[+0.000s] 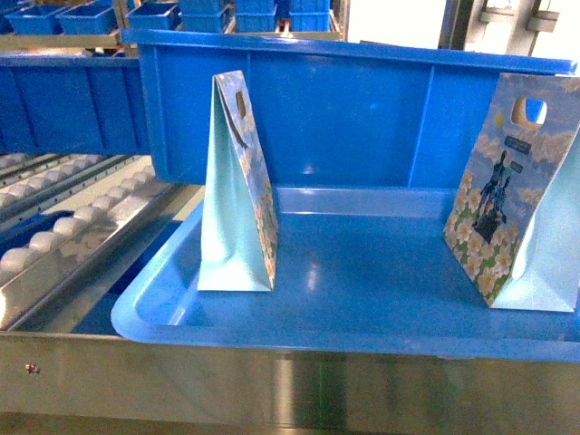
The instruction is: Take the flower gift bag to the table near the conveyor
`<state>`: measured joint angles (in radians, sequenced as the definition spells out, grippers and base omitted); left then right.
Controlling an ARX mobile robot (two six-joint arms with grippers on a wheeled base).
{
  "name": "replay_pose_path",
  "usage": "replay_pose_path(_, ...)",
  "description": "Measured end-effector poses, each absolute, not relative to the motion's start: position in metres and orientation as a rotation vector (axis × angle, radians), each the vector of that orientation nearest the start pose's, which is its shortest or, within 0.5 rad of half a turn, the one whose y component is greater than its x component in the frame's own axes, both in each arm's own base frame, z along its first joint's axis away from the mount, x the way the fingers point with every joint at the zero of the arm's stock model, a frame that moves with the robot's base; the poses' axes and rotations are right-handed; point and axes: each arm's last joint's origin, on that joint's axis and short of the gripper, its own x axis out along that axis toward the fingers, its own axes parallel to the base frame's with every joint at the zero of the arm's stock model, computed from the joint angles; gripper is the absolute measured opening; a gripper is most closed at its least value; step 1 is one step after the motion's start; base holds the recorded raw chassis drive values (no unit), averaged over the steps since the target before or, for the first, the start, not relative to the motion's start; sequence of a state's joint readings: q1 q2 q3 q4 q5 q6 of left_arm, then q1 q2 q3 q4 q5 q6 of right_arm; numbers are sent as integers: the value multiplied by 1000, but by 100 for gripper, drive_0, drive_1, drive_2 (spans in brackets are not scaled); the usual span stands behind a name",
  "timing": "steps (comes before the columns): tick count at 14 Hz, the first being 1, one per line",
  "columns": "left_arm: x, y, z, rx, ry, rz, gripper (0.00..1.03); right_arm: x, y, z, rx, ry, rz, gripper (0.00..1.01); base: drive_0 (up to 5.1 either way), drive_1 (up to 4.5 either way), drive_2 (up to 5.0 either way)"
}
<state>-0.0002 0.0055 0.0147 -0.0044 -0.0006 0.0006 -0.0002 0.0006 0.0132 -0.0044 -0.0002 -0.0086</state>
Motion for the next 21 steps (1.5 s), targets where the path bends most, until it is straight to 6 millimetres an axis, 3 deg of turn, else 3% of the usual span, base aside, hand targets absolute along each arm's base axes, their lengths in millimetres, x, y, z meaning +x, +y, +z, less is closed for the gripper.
replay_pose_path(10, 98, 0, 169, 0, -17, 1, 98, 97, 0, 168, -9, -8, 0, 98, 0, 0, 0)
replay_pose_path(14, 118, 7, 188, -33, -74, -60, 98, 113, 17, 190, -9, -70, 44, 98, 0, 0, 0)
replay_pose_path(15, 128, 10, 210, -38, -142, -69, 98, 119, 22, 213, 0, -129, 62, 98, 0, 0, 0)
replay_pose_path(17, 160, 10, 244, -62, -200, -122, 98, 138, 36, 225, -15, -130, 114, 98, 0, 0, 0)
replay_pose_path(21, 216, -17, 275, -84, -184, -240, 98, 180, 53, 242, -33, -94, 157, 98, 0, 0, 0)
